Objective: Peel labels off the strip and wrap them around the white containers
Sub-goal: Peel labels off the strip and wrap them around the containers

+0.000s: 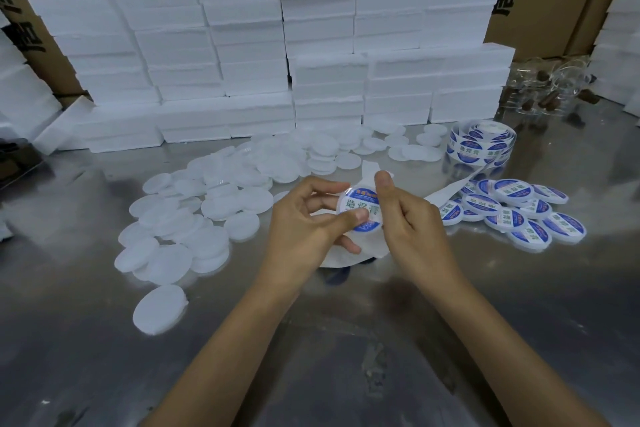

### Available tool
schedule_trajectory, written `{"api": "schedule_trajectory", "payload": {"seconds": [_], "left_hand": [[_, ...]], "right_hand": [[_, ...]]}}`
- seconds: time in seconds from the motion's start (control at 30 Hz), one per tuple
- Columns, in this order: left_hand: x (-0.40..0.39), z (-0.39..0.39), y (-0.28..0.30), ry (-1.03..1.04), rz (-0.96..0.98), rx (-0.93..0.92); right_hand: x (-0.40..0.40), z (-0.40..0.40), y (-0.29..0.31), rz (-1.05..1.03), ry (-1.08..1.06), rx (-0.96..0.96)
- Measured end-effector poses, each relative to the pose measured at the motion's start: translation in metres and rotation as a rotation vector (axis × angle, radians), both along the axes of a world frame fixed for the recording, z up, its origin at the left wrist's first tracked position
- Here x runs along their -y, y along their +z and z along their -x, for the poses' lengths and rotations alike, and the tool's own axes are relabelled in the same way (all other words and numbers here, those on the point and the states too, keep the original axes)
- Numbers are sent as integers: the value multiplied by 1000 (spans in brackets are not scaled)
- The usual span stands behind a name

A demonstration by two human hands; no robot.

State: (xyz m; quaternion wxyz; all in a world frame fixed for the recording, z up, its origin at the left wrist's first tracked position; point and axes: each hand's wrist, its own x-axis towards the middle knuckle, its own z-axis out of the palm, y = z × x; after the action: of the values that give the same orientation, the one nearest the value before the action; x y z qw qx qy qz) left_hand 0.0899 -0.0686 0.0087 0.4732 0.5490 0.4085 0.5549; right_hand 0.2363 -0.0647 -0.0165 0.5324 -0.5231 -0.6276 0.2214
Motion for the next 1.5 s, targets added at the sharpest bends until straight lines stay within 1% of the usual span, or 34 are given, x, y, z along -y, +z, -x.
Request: {"api": "schedule_trajectory", "payload": {"seconds": [0.1, 0.17, 0.27, 0.37, 0.43, 0.53, 0.6, 0.7, 0.77, 0.87, 0.93, 1.0, 1.07, 1.1, 1.13, 1.2, 1.23, 1.3, 1.43, 1.5], "left_hand": [[0, 3, 0, 64, 19, 88], [0, 4, 1, 86, 29, 114], [1, 2, -1, 95, 41, 151], [1, 1, -1, 102, 43, 149], [0, 1, -2, 55, 59, 132], [2, -2, -5, -73, 99, 90], [2, -5, -8, -125, 106, 55], [1, -4, -8, -60, 70, 43], [-1, -2, -8, -3, 71, 89], [-2, 0, -10, 60, 91, 144], [-3, 0, -11, 66, 109, 135], [-2, -2, -10, 40, 143, 123], [-2, -4, -9, -6, 205, 135], [-3, -4, -10, -32, 234, 137], [-3, -4, -10, -52, 254, 134], [-3, -4, -10, -62, 262, 126], [-4, -3, -10, -52, 257, 124], [-4, -2, -11, -27, 244, 115], [-6, 0, -13, -9, 241, 63], [-7, 1, -15, -18, 239, 71]], "right_hand": [[2, 1, -2, 16, -9, 198], [2, 2, -2, -2, -25, 262], [2, 3, 0, -24, -32, 252], [1, 3, -4, -12, -46, 243], [-1, 4, -6, -9, -59, 232], [-4, 2, -8, 5, -105, 192], [-3, 0, -9, 26, -121, 202], [-2, -4, -10, 23, -121, 251], [-4, -4, -9, 22, -73, 262], [-6, -8, -4, 69, 121, 179], [-7, -13, -2, 118, 216, 182], [-8, -17, -1, 171, 200, 178], [-11, -21, 0, 180, 23, 92], [-14, -26, 0, 196, -97, -8], [-18, -32, 1, 236, -203, -157], [-24, -50, 2, 365, -334, -541], [-27, -60, 2, 421, -368, -695], [-30, -76, -2, 478, -385, -875], [-32, -91, -7, 476, -333, -1061], [-31, -94, -7, 483, -310, -1106]]}}
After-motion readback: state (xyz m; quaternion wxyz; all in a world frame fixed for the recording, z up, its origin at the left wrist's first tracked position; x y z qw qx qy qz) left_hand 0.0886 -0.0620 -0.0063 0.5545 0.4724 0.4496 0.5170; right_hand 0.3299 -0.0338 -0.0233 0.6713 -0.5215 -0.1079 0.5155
